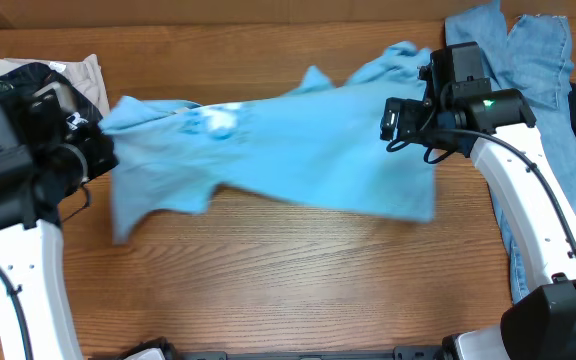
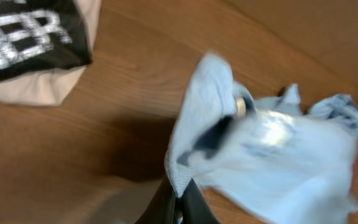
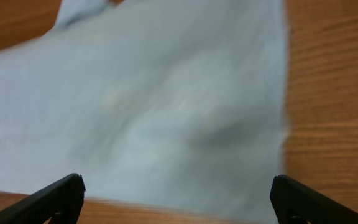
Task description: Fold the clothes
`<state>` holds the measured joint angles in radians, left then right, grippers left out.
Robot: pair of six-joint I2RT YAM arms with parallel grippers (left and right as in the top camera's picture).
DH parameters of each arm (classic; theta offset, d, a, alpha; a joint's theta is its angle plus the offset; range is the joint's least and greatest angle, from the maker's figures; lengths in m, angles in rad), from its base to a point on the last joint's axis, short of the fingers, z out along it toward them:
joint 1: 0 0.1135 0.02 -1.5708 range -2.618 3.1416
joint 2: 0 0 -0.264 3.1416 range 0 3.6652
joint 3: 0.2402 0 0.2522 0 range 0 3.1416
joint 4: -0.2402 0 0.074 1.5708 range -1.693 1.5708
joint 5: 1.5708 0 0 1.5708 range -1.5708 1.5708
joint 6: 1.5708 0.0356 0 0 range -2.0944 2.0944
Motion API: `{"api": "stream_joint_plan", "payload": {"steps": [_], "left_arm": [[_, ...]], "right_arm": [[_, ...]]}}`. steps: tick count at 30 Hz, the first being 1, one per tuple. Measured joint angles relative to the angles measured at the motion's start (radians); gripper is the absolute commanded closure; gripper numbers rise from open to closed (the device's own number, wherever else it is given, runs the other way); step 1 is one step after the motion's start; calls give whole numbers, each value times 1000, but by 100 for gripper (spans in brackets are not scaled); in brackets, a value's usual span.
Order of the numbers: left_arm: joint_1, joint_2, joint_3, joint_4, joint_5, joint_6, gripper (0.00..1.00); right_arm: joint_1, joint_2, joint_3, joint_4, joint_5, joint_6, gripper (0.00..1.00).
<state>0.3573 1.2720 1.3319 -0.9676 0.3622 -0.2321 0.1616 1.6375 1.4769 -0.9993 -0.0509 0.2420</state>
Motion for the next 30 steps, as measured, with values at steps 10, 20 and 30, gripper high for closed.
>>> {"api": "stream_joint_plan", "payload": {"steps": [10, 20, 30], "left_arm": [[9, 42, -19, -77, 27, 79, 96], [9, 42, -19, -77, -60, 91, 96], [9, 42, -19, -72, -71, 95, 95]], "right_arm": [[0, 14, -20, -52, 0, 0, 0], [2, 85, -258, -104, -118, 13, 3], [141, 85, -446, -135, -240, 56, 5]]}}
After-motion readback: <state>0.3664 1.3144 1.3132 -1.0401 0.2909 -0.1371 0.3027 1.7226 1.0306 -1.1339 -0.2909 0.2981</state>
